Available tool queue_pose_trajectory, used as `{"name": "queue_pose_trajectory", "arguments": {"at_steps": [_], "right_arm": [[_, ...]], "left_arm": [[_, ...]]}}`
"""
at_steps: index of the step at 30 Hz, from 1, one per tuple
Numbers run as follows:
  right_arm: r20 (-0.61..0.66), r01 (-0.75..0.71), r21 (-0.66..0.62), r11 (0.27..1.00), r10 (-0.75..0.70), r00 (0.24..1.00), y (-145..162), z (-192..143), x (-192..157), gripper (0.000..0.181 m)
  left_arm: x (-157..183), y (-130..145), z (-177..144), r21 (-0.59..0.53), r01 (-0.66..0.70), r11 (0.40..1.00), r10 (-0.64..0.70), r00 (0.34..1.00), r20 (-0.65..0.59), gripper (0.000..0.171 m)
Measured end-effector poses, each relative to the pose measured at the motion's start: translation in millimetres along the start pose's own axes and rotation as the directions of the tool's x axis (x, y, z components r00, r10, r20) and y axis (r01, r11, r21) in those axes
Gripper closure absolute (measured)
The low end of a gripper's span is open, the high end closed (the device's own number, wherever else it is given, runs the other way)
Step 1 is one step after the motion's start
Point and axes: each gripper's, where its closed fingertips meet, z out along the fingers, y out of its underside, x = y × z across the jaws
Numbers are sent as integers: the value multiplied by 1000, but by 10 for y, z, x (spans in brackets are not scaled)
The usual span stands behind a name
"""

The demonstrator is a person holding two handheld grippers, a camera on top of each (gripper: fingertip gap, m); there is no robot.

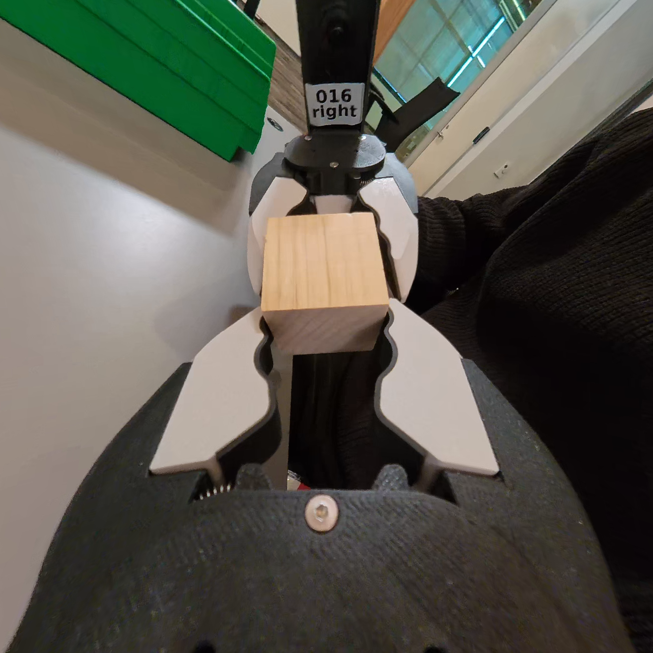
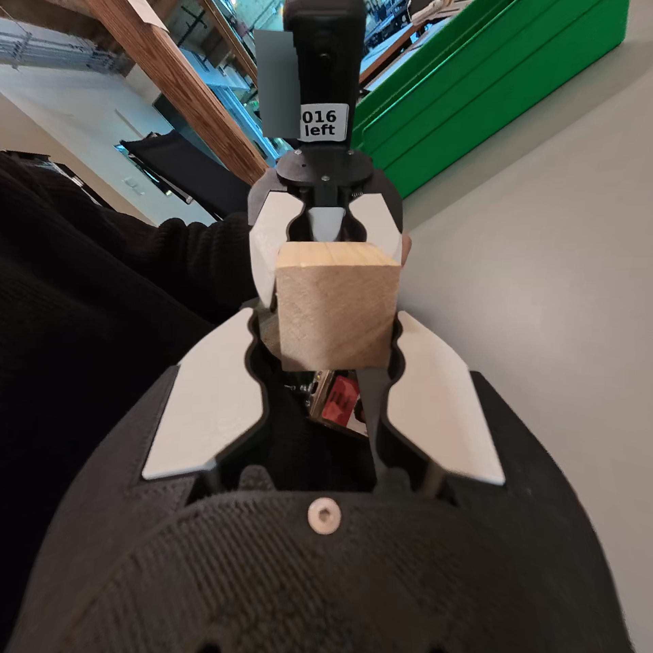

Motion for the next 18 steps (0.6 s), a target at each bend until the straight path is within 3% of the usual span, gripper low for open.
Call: {"name": "queue_pose_trajectory", "arguments": {"at_steps": [6,18], "right_arm": [[-11,20,5,1000,-20,1000,-21,-111,18,125],[34,0,-52,999,2,999,78,-14,-36,122]], "left_arm": [[29,39,10,-18,3,1000,-4,1000,-25,112],[59,132,53,-70,-25,997,23,999,-29,112]]}}
